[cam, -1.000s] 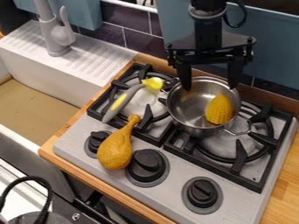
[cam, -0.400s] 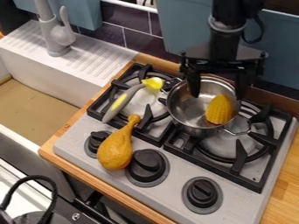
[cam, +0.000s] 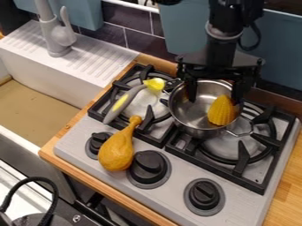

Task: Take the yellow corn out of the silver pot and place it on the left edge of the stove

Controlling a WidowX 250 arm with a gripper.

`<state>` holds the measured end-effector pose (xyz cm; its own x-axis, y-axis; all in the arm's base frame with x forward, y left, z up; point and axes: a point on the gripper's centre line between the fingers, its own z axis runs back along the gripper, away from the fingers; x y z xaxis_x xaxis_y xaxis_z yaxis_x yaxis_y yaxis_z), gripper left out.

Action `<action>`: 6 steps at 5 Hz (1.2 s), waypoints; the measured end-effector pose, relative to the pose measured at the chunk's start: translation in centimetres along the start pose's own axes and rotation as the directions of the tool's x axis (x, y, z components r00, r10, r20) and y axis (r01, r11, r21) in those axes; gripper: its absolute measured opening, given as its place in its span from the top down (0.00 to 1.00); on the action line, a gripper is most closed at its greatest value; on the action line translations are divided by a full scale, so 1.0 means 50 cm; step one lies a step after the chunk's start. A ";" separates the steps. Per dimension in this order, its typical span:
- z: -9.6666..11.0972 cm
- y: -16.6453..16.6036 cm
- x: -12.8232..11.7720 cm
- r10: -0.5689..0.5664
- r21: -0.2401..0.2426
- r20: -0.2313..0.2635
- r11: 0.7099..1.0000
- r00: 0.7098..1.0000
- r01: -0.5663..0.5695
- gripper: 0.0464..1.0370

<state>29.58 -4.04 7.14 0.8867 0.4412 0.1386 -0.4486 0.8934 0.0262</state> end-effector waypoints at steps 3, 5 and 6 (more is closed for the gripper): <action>-0.026 0.007 -0.014 -0.025 0.048 0.033 0.999 0.999 0.024 0.04; -0.048 -0.009 -0.027 -0.026 0.037 0.002 0.999 1.000 0.026 0.09; -0.048 -0.014 -0.027 -0.026 0.026 -0.002 0.999 1.000 0.026 0.33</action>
<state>28.95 -5.05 4.54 0.8981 0.4181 0.1363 -0.4283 0.9020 0.0553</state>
